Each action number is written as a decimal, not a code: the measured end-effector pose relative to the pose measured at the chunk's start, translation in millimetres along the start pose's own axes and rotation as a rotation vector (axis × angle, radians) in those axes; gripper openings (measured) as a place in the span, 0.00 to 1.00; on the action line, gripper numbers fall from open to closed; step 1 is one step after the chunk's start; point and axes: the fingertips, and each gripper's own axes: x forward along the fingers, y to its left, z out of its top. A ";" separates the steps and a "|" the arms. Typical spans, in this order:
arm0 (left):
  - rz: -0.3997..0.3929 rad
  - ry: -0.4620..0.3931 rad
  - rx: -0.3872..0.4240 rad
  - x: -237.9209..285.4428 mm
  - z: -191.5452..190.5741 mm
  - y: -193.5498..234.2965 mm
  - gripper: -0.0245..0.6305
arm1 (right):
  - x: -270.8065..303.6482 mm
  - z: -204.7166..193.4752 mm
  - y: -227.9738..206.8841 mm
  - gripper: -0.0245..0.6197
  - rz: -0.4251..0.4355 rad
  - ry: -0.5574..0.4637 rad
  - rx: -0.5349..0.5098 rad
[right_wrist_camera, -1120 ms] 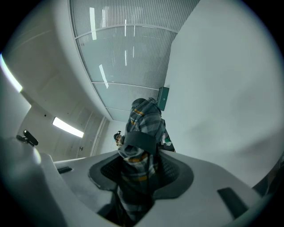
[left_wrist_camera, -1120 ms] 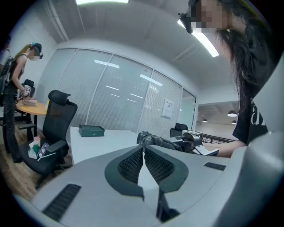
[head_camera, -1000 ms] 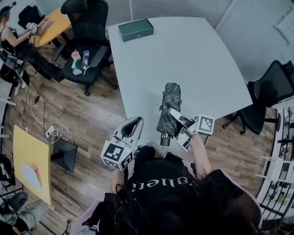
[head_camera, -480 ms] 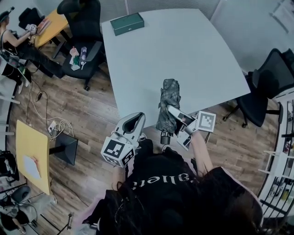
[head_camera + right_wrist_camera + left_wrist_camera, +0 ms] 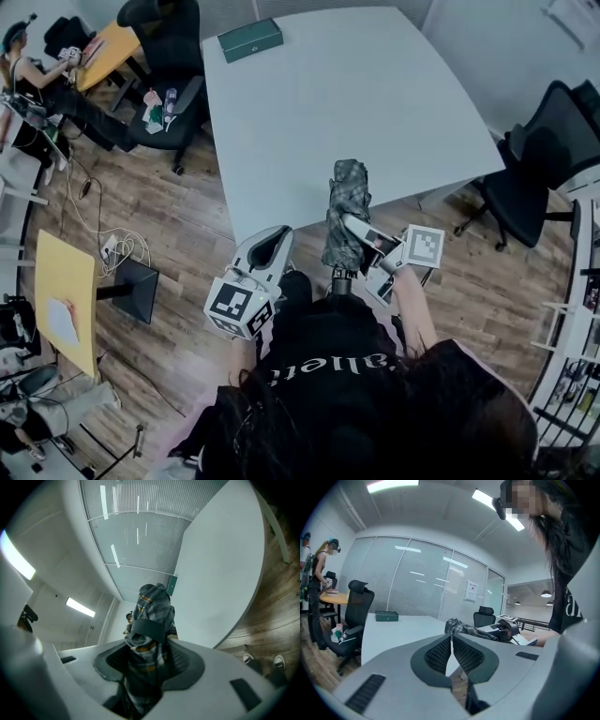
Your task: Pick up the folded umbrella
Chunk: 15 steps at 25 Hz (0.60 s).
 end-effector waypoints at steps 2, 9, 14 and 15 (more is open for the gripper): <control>0.007 0.002 0.001 -1.6 -1.4 -2.4 0.08 | -2.2 -1.6 -0.3 0.33 0.000 0.002 0.003; 0.012 -0.007 0.012 -8.0 -2.3 -25.6 0.08 | -24.8 -9.8 1.7 0.33 0.003 -0.020 0.039; 0.009 -0.005 0.018 -11.2 -3.5 -29.7 0.08 | -29.8 -10.9 4.4 0.33 0.011 -0.038 0.051; 0.010 -0.004 0.017 -11.1 -2.6 -26.3 0.08 | -26.9 -9.4 4.9 0.33 0.010 -0.037 0.047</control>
